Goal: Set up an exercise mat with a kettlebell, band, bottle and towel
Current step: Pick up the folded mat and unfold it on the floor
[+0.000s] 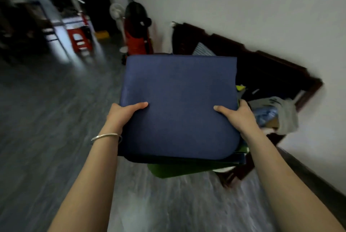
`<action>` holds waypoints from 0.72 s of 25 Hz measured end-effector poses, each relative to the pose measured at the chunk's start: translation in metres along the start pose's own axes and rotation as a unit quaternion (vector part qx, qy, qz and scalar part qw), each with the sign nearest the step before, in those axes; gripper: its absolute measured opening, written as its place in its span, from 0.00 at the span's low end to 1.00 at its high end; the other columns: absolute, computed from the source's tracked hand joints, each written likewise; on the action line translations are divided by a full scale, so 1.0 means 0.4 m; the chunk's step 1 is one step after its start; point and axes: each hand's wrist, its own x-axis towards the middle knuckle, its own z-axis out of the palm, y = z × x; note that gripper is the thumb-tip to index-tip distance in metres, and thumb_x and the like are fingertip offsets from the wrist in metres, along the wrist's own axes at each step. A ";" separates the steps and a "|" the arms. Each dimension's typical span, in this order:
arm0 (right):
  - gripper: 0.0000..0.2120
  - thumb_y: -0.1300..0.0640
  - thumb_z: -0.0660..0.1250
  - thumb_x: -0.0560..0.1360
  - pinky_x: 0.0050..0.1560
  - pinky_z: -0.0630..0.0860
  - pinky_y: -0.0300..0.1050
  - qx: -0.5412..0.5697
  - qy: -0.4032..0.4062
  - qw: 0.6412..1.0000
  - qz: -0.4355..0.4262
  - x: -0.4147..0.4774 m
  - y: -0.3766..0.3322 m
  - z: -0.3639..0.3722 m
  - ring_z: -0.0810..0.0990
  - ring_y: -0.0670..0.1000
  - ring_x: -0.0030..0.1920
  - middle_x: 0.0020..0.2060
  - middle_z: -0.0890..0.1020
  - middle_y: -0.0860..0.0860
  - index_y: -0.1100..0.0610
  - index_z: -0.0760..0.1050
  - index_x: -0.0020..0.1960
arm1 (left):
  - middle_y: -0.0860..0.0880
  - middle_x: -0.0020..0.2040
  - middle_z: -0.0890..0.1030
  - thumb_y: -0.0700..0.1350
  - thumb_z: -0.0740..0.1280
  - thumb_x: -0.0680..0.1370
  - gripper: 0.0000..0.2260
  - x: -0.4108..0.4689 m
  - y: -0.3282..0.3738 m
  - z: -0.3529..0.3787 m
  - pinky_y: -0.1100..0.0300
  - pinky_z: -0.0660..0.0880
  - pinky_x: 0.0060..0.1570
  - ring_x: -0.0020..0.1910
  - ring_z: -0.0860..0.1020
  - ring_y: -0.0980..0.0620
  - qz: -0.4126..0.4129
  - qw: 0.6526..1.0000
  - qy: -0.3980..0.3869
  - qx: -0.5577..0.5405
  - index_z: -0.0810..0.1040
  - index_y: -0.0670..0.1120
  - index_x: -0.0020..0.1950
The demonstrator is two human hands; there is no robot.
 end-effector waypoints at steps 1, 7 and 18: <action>0.41 0.37 0.75 0.59 0.54 0.76 0.56 -0.007 -0.015 1.000 -0.006 0.006 -0.029 0.070 0.77 0.57 0.56 0.60 0.77 0.51 0.51 0.65 0.67 | 0.48 0.54 0.79 0.64 0.79 0.44 0.50 0.023 -0.015 -0.064 0.48 0.78 0.53 0.50 0.80 0.47 -0.008 1.000 0.019 -0.006 0.72 0.44 0.60; 0.39 0.37 0.76 0.56 0.54 0.76 0.55 -0.035 -0.122 0.990 -0.060 0.057 -0.205 0.485 0.79 0.55 0.53 0.56 0.80 0.50 0.52 0.69 0.62 | 0.49 0.52 0.81 0.63 0.80 0.46 0.45 0.172 -0.124 -0.376 0.51 0.78 0.51 0.47 0.80 0.50 -0.063 0.988 0.127 -0.060 0.74 0.45 0.59; 0.41 0.37 0.74 0.61 0.55 0.75 0.54 -0.069 -0.266 0.953 -0.127 0.231 -0.570 1.192 0.76 0.59 0.58 0.60 0.77 0.54 0.54 0.65 0.67 | 0.50 0.51 0.82 0.63 0.80 0.46 0.44 0.534 -0.124 -0.821 0.51 0.78 0.50 0.47 0.81 0.50 -0.097 0.941 0.294 -0.139 0.76 0.47 0.58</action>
